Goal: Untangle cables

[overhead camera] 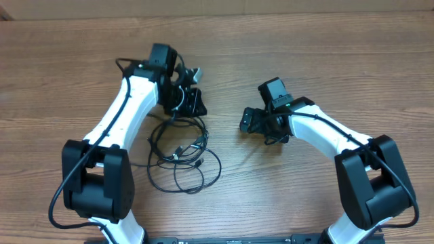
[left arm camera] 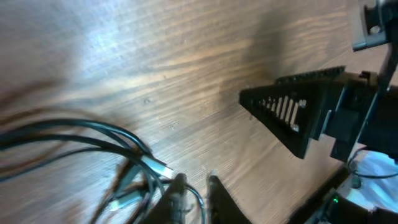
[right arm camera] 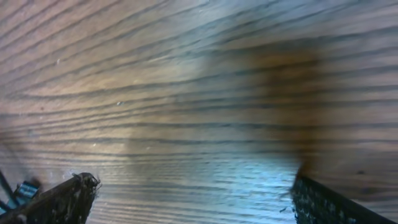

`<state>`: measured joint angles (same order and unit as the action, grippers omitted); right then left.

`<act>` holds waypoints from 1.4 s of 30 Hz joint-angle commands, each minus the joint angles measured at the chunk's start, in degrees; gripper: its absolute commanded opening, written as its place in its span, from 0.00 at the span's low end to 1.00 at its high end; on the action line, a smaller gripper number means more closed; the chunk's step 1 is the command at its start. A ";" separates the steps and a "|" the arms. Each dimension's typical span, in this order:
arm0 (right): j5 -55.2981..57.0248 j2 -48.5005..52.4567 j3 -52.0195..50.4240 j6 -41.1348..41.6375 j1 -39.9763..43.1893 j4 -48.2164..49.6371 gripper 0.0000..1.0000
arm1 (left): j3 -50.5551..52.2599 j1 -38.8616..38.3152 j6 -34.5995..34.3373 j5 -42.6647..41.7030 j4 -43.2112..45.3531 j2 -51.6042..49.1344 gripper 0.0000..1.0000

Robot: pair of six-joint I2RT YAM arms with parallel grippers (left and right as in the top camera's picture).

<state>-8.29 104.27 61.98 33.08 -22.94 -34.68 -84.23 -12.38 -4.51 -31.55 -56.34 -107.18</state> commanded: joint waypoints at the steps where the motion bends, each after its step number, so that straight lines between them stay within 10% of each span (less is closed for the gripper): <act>1: 0.74 0.35 -0.15 0.57 0.20 0.00 1.00 | -1.53 -0.39 -4.87 12.04 -2.82 -0.28 0.40; 6: 0.04 0.35 -0.15 0.57 0.13 -0.11 1.00 | -0.24 -0.39 -11.43 29.03 -8.94 -0.35 0.79; 18: -11.08 0.35 -0.15 -3.54 -2.89 2.12 1.00 | 10.64 1.05 -15.47 36.65 -7.69 -0.35 0.82; 24: -7.10 0.35 -0.15 -3.50 -6.01 2.23 1.00 | 17.35 1.38 -16.09 34.14 -1.05 -0.35 0.55; 29: -3.58 0.35 -0.15 -1.73 -7.10 2.03 1.00 | 23.02 1.31 -16.04 27.26 7.91 -0.35 0.05; 42: 0.42 0.35 -0.15 8.13 4.17 -5.88 1.00 | 26.01 -0.02 -13.35 1.88 27.91 -0.39 0.04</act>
<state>-11.46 104.25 62.00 39.09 -21.69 -39.13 -58.85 -11.44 -18.92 -22.15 -30.28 -106.24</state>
